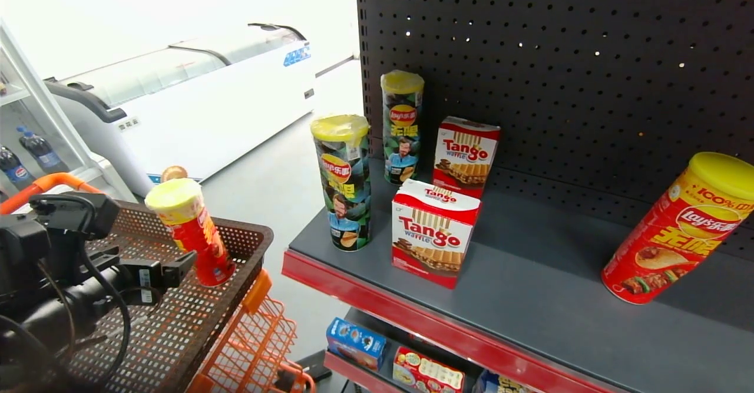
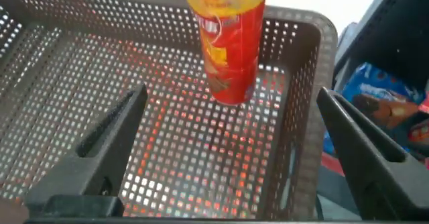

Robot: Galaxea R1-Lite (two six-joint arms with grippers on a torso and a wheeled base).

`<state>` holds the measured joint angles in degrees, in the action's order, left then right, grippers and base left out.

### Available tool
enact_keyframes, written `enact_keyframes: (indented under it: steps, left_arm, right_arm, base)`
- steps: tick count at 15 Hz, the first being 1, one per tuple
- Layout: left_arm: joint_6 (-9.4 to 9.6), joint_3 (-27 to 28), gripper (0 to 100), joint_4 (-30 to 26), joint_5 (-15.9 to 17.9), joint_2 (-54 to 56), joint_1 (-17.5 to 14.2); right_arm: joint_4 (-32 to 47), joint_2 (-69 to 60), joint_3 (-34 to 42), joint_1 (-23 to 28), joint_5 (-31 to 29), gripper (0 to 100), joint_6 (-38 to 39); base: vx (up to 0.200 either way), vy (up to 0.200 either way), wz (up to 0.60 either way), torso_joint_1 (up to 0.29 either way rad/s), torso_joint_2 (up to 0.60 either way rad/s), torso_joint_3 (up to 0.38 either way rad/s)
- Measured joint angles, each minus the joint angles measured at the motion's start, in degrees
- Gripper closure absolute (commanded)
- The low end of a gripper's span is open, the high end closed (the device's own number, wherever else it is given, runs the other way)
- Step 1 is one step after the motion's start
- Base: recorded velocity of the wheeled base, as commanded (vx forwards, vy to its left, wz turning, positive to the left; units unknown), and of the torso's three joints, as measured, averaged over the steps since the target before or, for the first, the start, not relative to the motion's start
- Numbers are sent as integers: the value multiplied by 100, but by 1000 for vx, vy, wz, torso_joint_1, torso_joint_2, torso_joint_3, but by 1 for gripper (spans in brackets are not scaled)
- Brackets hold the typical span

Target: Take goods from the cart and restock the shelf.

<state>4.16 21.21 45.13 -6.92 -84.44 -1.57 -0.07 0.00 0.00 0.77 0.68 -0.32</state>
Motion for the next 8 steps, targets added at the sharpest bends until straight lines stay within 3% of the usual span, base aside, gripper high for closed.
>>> enact_keyframes:
  steps: [3,8]
  left_arm:
    - [22,-68,0,1248,1,-784,-13]
    - [154,-51,0,2204,-213,-1691,-101]
  right_arm:
    - [0,0,0,5,-2,0,0]
    - [0,0,0,0,-2,0,0]
  base:
    - [0,0,0,0,0,0]
    - [0,0,0,0,0,0]
